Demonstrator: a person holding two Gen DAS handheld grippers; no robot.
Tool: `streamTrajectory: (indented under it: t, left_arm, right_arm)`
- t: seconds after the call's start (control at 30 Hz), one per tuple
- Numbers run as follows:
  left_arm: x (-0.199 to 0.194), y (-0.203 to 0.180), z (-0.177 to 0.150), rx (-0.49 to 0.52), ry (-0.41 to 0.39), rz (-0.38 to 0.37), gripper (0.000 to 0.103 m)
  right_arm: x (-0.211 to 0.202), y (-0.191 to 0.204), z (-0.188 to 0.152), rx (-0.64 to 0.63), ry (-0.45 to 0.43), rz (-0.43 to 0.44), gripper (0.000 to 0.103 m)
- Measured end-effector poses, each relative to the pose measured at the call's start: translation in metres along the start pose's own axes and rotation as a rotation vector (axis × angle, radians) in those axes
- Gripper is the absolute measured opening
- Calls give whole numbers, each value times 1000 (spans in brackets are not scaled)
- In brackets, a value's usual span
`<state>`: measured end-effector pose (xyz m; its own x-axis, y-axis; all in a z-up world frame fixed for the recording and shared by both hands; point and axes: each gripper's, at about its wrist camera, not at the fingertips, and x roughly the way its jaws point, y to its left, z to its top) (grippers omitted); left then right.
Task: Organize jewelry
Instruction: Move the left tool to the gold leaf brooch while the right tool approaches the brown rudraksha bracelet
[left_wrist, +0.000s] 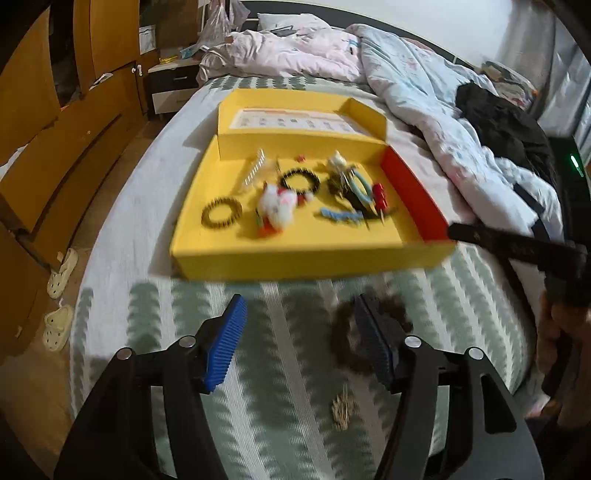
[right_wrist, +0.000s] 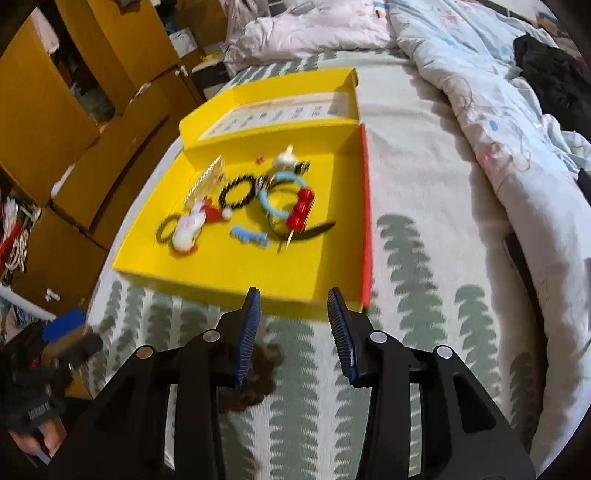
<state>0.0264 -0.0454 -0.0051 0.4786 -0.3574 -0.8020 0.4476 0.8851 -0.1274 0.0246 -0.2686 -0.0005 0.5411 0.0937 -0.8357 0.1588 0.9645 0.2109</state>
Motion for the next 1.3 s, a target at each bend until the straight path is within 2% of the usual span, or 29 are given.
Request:
streamTrajectory:
  t: [0.37, 0.6, 1.1, 1.3]
  left_arm:
    - [15, -29, -57, 53, 75, -3, 61]
    - [23, -39, -75, 66, 104, 8, 61]
    - [70, -43, -84, 45, 289, -12, 61]
    - [79, -45, -82, 43, 303, 24, 57]
  right_arm:
    - [11, 27, -37, -72, 67, -6, 42]
    - [21, 37, -46, -104, 101, -19, 51]
    - [48, 44, -54, -138, 165, -63, 52]
    - [58, 41, -55, -135, 170, -75, 52]
